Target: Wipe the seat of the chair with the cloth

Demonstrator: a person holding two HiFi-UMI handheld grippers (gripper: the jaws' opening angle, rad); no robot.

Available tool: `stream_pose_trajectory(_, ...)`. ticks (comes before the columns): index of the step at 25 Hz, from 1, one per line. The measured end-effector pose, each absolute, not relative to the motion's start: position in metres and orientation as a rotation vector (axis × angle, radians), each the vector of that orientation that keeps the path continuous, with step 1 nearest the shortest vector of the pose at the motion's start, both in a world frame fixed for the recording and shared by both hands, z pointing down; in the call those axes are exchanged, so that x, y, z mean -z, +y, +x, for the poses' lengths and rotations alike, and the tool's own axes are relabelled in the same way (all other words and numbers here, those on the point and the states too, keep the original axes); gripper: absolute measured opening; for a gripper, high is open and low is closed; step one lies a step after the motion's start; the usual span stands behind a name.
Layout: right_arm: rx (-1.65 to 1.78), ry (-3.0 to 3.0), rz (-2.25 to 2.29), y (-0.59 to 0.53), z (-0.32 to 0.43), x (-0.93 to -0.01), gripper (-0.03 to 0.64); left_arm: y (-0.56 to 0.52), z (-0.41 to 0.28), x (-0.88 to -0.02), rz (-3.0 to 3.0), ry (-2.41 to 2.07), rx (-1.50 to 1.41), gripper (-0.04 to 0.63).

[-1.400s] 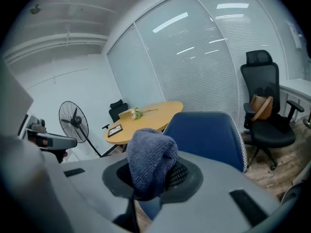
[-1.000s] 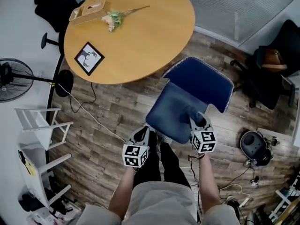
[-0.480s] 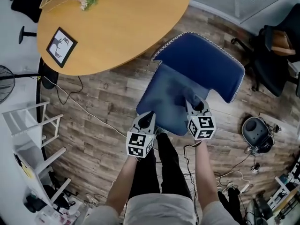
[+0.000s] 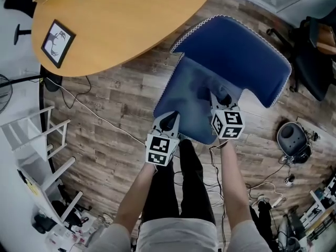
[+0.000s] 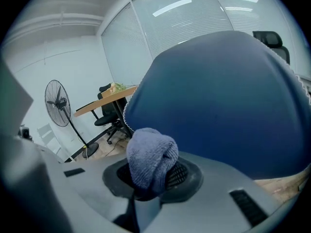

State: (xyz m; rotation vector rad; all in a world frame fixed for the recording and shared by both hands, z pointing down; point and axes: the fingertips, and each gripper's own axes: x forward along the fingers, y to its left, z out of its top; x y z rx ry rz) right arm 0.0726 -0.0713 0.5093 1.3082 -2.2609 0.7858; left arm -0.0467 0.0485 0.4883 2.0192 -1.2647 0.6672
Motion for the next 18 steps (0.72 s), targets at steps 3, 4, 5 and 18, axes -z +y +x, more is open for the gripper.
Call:
stream_pose_trajectory(3, -0.701, -2.263, 1.227, -0.077, 0.046, -0.530, 0.084, 0.050, -0.058, -0.491, 1.977, -1.275, -0.672, 0.029)
stream_pose_trajectory(4, -0.656, -2.259, 1.193, -0.078, 0.041, -0.537, 0.084, 0.052, -0.058, -0.491, 1.965, -1.271, -0.668, 0.029)
stream_pose_trajectory(5, -0.618, -2.253, 1.161, -0.079, 0.037, -0.545, 0.084, 0.054, -0.058, -0.490, 1.960, -1.264, -0.665, 0.029)
stream_pose_trajectory(18, -0.406, -2.157, 0.723, -0.097, -0.046, -0.629, 0.084, 0.016, -0.112, -0.511, 1.869, -1.260, -0.657, 0.029)
